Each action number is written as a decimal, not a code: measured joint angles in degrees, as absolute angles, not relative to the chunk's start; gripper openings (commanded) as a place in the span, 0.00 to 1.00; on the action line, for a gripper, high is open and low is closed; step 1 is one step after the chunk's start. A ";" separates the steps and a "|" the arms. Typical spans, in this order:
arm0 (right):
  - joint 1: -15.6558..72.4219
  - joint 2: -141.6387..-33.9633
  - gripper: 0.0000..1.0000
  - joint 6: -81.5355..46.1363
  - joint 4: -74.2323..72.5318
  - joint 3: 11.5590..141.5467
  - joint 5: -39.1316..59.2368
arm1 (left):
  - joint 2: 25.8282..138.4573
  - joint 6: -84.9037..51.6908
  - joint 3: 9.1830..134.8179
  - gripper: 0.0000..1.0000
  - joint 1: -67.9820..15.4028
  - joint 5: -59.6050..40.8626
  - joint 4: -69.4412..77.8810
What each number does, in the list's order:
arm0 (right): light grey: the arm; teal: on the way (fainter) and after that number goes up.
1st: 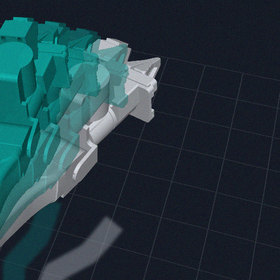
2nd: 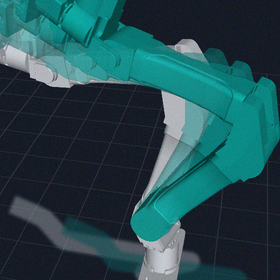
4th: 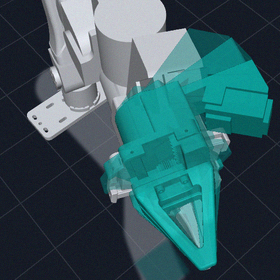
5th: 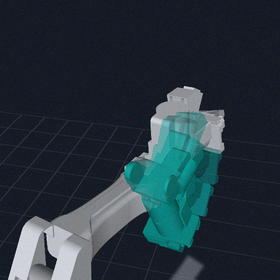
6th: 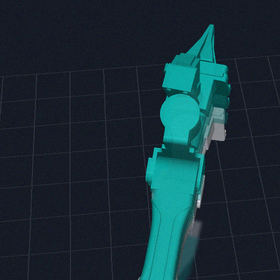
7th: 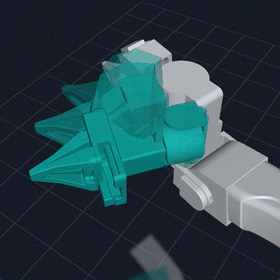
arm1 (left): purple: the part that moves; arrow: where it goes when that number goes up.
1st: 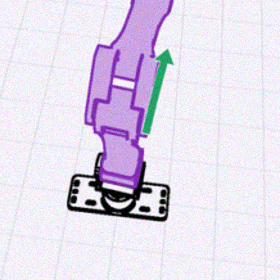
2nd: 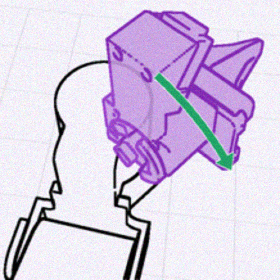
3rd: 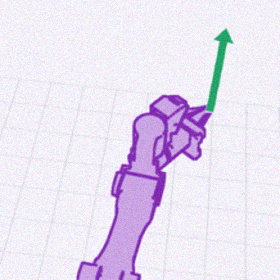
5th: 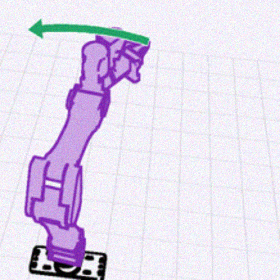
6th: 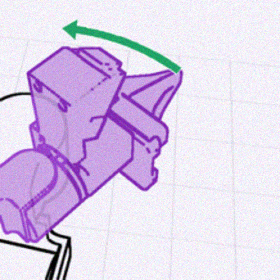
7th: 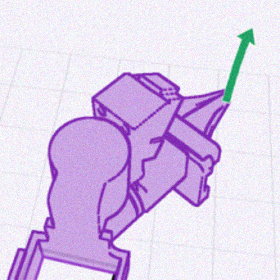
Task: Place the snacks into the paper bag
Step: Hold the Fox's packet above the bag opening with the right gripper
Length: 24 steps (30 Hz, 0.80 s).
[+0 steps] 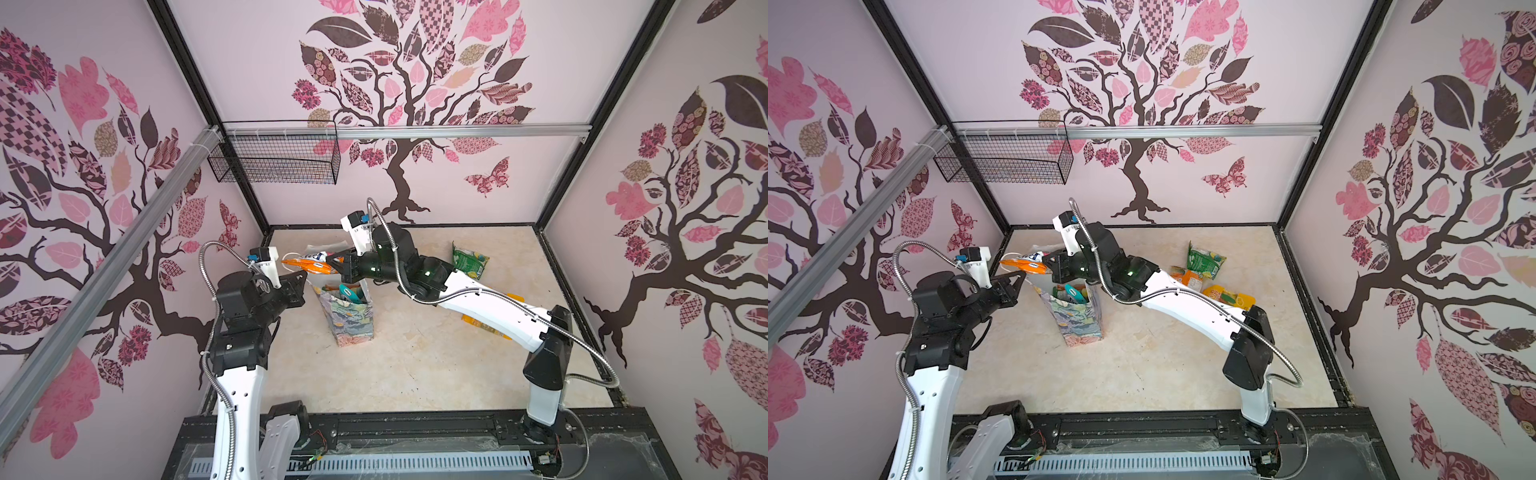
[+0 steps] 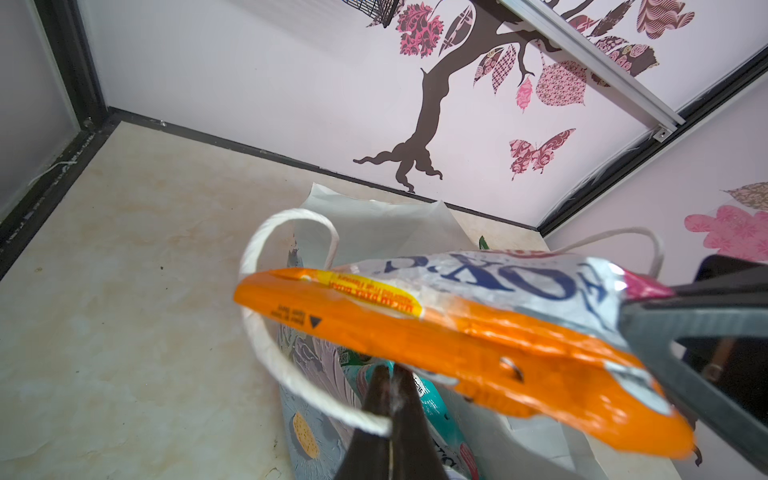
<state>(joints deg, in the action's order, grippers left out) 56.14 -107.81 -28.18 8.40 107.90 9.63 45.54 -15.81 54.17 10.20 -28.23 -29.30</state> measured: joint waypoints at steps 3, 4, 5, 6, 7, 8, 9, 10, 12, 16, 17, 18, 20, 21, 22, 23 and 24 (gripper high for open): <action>56.12 -108.18 0.00 -26.74 10.74 108.84 7.40 | 45.52 -15.77 54.17 0.00 10.20 -28.16 -29.28; 56.12 -108.25 0.00 -26.11 11.77 109.40 6.46 | 45.52 -15.75 54.17 0.00 10.20 -28.18 -29.28; 56.12 -108.27 0.00 -25.47 12.69 110.06 5.50 | 45.52 -15.70 54.17 0.00 10.20 -28.18 -29.28; 56.12 -108.36 0.00 -24.99 13.47 110.74 4.80 | 45.52 -15.64 54.17 0.00 10.20 -28.18 -29.26; 56.12 -108.47 0.00 -24.23 14.74 111.92 3.90 | 45.52 -15.59 54.17 0.00 10.20 -28.18 -29.21; 56.12 -108.66 0.00 -23.70 15.81 113.08 3.27 | 45.50 -15.55 54.17 0.00 10.20 -28.18 -29.21; 56.10 -109.14 0.00 -22.94 17.32 114.98 2.50 | 45.50 -15.53 54.17 0.00 10.20 -28.18 -29.23; 56.10 -109.62 0.00 -22.26 18.55 116.75 1.96 | 45.50 -15.53 54.17 0.00 10.20 -28.18 -29.23; 56.18 -110.89 0.00 -21.06 20.88 120.25 1.23 | 45.50 -15.51 54.17 0.00 10.20 -28.21 -29.21; 56.12 -114.89 0.00 -19.22 25.76 127.48 0.62 | 45.50 -15.40 54.17 0.00 10.20 -28.23 -29.23; 56.12 -115.92 0.00 -18.92 26.79 128.79 0.54 | 45.50 -15.38 54.17 0.00 10.20 -28.23 -29.23; 56.12 -116.84 0.00 -18.61 27.86 129.97 0.45 | 45.50 -15.38 54.17 0.00 10.20 -28.23 -29.23; 56.14 -118.76 0.00 -17.98 30.20 132.09 0.25 | 45.50 -15.33 54.17 0.00 10.20 -28.23 -29.23; 56.14 -119.50 0.00 -17.80 31.16 132.84 0.21 | 45.50 -15.33 54.17 0.00 10.20 -28.23 -29.23; 56.14 -120.27 0.00 -17.63 32.21 133.60 0.14 | 45.52 -15.31 54.17 0.00 10.20 -28.23 -29.23; 56.14 -120.88 0.00 -17.50 32.99 134.23 -0.08 | 45.52 -15.27 54.17 0.00 10.20 -28.23 -29.23; 56.14 -121.47 0.00 -17.37 33.71 134.87 -0.25 | 45.52 -15.22 54.17 0.00 10.20 -28.23 -29.23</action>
<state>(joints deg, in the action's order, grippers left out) 56.14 -121.47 -17.37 33.71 134.87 -0.25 45.52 -15.22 54.17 10.20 -28.23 -29.23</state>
